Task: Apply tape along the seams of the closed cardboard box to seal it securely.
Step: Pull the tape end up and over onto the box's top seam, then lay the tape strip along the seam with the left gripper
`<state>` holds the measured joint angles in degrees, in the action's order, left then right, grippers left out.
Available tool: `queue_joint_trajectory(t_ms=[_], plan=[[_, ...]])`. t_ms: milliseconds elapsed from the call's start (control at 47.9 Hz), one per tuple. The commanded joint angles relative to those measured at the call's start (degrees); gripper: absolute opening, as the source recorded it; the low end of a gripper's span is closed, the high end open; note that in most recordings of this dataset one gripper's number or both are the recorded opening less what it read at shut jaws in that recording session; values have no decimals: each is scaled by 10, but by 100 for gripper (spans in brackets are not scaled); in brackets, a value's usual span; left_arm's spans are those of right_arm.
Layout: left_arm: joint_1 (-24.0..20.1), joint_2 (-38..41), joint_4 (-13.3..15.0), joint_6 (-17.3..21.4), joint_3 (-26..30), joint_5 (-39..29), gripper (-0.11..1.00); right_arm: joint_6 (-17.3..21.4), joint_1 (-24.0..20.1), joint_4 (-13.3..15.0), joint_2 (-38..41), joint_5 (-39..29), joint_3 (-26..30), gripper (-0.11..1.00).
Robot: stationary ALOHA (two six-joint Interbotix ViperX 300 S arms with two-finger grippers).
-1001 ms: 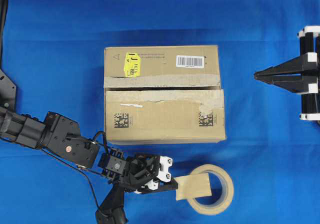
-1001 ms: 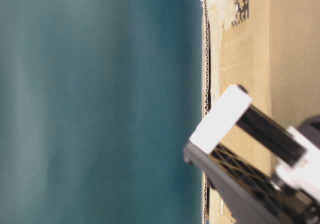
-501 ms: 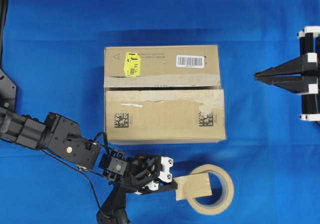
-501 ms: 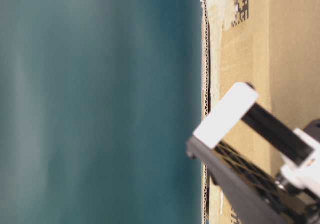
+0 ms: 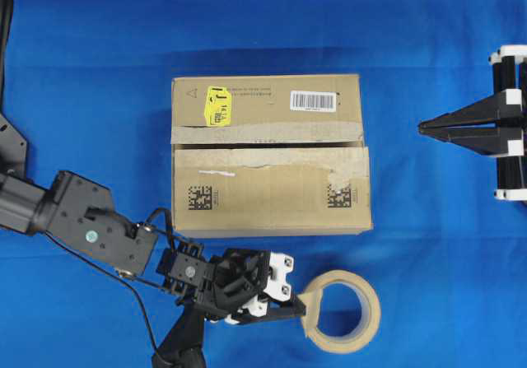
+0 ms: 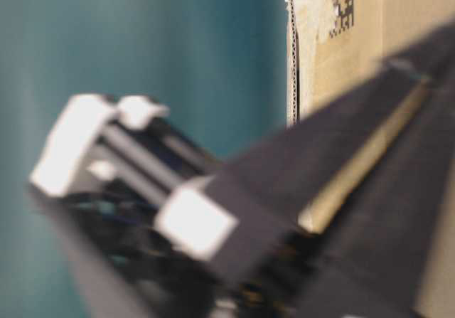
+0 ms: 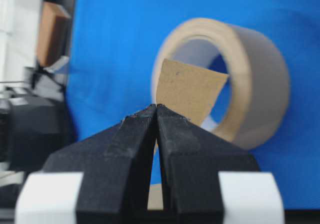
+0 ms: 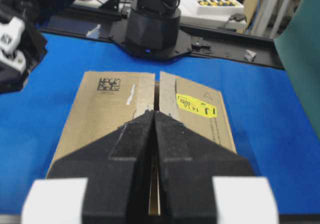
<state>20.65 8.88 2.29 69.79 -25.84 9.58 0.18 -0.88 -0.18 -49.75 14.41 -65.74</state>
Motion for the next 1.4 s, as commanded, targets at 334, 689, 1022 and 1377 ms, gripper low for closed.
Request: queue_joint_trajectory(t_ms=[334,689,1022,1377], plan=[[-32,-86,-2,1,-4,-5,0,1,-5,-1,2,1,9,-2],[-99,-169,-3,9,-49,4,0,1,-8,-1,3,1,9,-2],[-167,-228,-5,11,-98,8,0,-4,-8,-1,6,0,8,-2],[-200,-230,-4,10,-105,8,0,-4,-8,0,11,0,8,-2]])
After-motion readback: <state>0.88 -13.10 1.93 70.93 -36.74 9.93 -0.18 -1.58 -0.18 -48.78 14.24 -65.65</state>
